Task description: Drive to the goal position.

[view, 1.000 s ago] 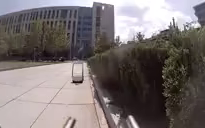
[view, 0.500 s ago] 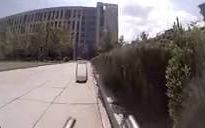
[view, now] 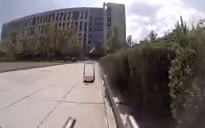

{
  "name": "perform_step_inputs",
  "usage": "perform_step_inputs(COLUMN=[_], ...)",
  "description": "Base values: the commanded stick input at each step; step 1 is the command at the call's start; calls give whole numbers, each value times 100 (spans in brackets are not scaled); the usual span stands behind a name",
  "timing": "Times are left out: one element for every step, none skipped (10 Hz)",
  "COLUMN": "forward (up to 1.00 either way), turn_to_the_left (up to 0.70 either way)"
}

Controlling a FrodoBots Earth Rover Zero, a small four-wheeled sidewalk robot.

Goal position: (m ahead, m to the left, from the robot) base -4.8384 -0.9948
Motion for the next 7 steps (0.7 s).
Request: perform_step_inputs(forward=[0,0,0,0,0,0,0], turn_to_the_left=[45,45,45,45,45,45,45])
